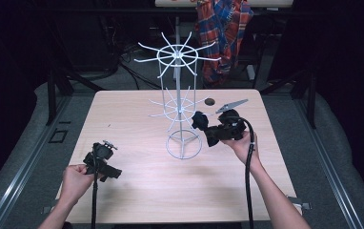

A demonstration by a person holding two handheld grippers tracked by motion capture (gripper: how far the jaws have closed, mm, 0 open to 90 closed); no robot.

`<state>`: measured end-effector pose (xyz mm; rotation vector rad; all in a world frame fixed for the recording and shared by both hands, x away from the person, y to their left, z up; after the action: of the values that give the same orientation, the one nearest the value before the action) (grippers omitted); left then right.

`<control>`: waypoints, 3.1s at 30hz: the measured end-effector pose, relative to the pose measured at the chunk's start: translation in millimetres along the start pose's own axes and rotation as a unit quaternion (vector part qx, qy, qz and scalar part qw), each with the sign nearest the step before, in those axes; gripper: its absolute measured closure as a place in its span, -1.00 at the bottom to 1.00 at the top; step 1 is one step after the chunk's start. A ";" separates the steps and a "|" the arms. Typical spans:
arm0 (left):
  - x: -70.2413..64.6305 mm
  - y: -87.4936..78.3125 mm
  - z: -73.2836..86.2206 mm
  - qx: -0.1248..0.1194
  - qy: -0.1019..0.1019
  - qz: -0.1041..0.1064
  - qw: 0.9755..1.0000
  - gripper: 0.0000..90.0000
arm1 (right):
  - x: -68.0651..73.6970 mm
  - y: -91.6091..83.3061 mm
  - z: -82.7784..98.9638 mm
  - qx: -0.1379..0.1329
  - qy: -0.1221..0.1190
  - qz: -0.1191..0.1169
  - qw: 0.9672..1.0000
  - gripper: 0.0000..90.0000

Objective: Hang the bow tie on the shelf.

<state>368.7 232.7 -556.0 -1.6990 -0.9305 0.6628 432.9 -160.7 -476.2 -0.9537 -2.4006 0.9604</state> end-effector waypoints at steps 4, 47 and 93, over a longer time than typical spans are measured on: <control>0.2 0.0 0.2 0.001 0.001 0.000 1.000 -0.60 | 0.1 1.2 -0.1 -0.001 -0.003 0.004 1.000 0.62; -0.5 -0.5 1.1 -0.002 0.001 -0.005 1.000 -0.61 | -0.6 14.7 3.5 -0.015 0.022 0.012 1.000 0.45; -1.1 -3.3 1.0 -0.007 0.005 -0.008 1.000 -0.61 | -6.7 -26.8 33.8 0.022 0.001 0.081 0.997 -0.38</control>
<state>366.5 232.8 -553.1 -1.7052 -0.9422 0.6379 406.6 -195.2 -481.1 -1.1453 -2.3201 1.0635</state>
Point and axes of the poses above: each handheld gripper's, and its own axes: y roughly forward along the jaws, z roughly out of its underside, x roughly to its left, the point moved 4 cm from there along y, roughly forward along the jaws, and after that the axes turned 4 degrees about z, right-handed, at the moved point
